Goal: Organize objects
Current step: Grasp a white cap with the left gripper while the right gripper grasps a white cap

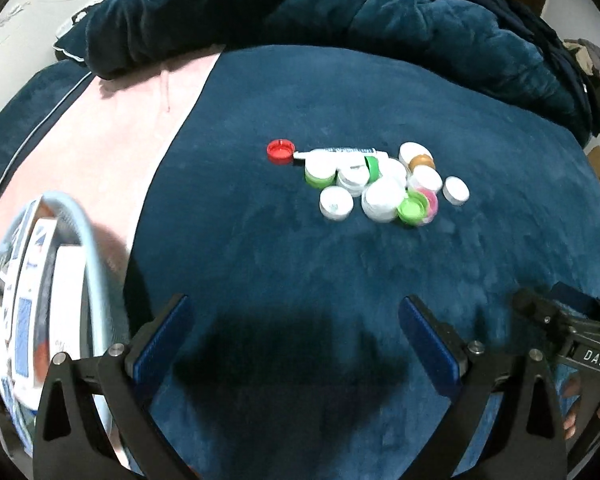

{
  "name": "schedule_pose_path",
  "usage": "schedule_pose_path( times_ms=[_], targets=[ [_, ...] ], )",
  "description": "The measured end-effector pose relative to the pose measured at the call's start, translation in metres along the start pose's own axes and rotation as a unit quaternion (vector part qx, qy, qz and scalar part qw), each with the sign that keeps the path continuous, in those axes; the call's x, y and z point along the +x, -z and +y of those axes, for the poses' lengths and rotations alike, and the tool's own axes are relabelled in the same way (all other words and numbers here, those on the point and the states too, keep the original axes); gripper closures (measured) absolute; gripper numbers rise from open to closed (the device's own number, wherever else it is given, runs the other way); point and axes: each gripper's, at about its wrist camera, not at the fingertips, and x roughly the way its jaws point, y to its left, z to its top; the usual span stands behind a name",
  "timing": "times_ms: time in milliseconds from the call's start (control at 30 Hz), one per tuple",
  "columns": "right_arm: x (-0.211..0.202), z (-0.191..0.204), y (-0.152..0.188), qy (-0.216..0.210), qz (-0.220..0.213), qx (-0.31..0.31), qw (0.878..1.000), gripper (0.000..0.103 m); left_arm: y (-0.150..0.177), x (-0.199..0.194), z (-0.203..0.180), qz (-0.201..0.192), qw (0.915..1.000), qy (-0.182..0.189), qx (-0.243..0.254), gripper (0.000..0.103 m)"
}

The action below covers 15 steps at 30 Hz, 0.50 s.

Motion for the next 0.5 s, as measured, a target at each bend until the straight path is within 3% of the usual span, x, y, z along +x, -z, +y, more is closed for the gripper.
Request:
schedule_pose_path(
  times_ms=[200,333,500],
  targets=[
    [0.017,0.003,-0.041,0.008,-0.027,-0.029,0.999,0.0,-0.027,0.028,-0.001,-0.02,0.9996,-0.001,0.02,0.001],
    [0.045,0.003,-0.058,0.011,-0.018,-0.043,0.999,0.003,-0.035,0.048,0.001,-0.019,0.9993,-0.001,0.033,0.001],
    [0.066,0.01,-0.072,0.007,-0.02,-0.071,0.997,0.016,-0.042,0.065,0.005,-0.018,0.9993,0.007,0.032,0.001]
  ],
)
